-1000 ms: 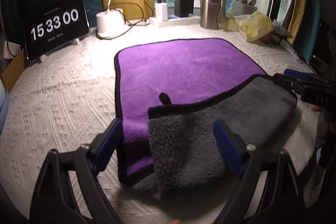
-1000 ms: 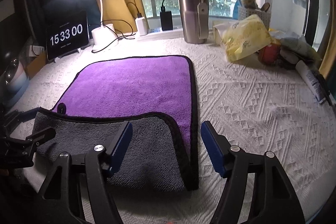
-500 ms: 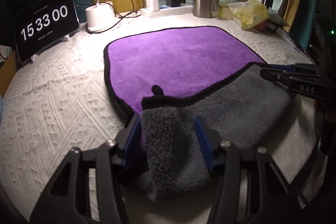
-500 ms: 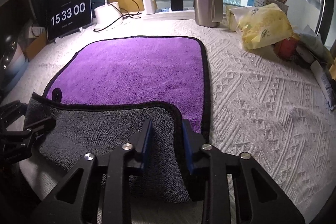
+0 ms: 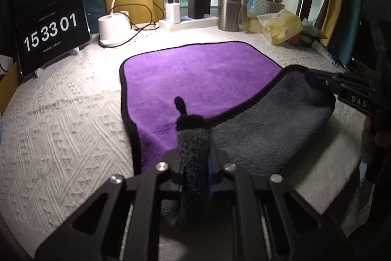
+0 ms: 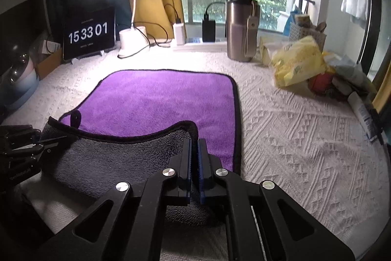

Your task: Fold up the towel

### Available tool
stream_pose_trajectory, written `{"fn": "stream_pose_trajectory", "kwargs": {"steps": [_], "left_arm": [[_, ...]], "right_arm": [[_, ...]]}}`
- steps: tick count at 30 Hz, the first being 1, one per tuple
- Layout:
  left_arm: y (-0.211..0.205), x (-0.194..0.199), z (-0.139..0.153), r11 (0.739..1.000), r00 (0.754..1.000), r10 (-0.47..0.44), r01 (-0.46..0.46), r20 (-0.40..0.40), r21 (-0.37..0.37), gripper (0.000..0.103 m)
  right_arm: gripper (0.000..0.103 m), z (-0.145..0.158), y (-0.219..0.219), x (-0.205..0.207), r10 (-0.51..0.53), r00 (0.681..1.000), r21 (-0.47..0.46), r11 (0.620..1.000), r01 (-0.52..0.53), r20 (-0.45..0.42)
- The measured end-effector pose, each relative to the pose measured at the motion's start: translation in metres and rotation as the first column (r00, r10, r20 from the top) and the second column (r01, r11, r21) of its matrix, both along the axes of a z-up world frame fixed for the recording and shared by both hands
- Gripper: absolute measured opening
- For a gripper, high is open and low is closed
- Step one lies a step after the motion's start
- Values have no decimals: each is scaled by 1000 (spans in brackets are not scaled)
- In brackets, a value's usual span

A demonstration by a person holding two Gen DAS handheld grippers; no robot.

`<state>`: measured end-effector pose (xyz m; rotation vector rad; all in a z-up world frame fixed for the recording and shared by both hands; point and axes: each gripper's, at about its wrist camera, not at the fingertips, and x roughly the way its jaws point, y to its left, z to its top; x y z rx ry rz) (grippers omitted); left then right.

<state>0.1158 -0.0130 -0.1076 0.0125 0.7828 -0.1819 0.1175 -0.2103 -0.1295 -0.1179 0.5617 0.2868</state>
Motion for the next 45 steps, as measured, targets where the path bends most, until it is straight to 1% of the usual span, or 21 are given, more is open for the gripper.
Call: {"fn": "stream_pose_trajectory", "kwargs": {"steps": [3, 8, 16, 23, 32, 45], "left_arm": [[1, -4, 3, 1000, 1000, -8, 8, 17, 5, 10], [2, -4, 5, 1000, 1000, -16, 16, 19, -13, 9], [5, 1, 30, 999, 996, -17, 19, 85, -26, 9], [6, 22, 48, 999, 989, -22, 26, 143, -27, 9], [5, 48, 58, 1000, 979, -24, 27, 205, -12, 9], [7, 83, 59, 1000, 971, -8, 9, 239, -1, 9]], "right_arm": [[5, 11, 3, -10, 5, 999, -3, 1000, -5, 41], [5, 28, 7, -22, 4, 995, -7, 1000, -3, 95], [5, 43, 2, -24, -18, 989, 5, 1000, 17, 146], [5, 48, 1, -13, -49, 984, 20, 999, 46, 170], [5, 50, -5, 6, -99, 978, 38, 995, 94, 182], [5, 55, -6, 42, -135, 970, 55, 991, 126, 202]]}}
